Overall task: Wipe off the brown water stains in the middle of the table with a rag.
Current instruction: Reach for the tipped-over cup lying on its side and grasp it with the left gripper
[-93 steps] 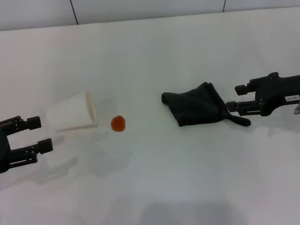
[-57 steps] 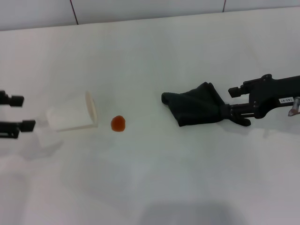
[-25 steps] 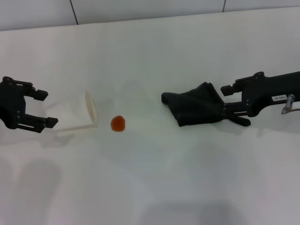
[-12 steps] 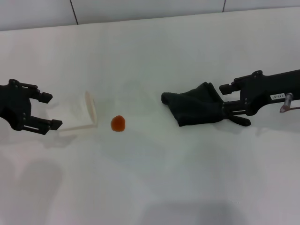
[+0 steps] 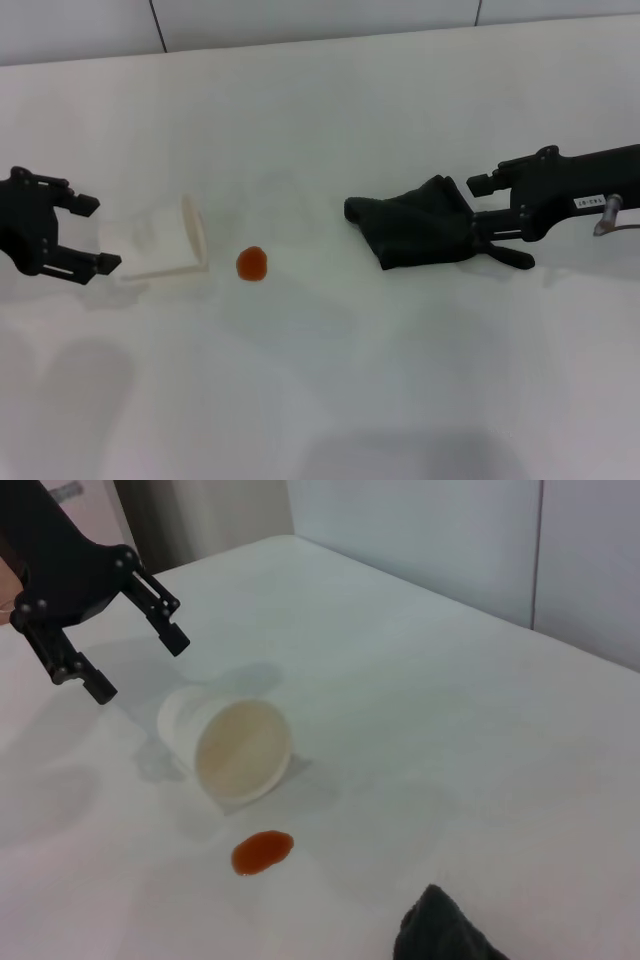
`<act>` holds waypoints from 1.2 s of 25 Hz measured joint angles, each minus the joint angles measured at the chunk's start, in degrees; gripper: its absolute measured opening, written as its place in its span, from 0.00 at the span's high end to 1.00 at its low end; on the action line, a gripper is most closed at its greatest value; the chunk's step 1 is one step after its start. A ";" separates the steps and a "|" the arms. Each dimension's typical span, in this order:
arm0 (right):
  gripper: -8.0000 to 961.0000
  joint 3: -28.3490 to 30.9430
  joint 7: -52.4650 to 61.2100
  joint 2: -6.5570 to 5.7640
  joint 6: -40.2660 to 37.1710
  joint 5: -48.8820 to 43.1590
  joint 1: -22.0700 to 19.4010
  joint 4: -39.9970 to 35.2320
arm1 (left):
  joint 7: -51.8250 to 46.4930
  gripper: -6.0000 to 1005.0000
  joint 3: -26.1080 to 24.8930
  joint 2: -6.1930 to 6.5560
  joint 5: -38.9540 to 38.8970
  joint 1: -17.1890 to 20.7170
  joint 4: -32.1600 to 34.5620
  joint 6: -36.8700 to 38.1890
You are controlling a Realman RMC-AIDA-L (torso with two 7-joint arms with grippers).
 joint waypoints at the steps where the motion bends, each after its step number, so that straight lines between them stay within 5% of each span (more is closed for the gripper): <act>1: 0.41 -0.14 0.00 0.00 0.17 0.00 0.00 0.00 | 0.59 0.20 0.00 0.00 -0.18 -0.01 0.14 -0.17; 30: 0.41 -1.14 2.47 0.09 1.50 0.00 1.37 0.72 | 7.78 0.20 0.00 0.00 2.97 -0.64 9.78 -11.56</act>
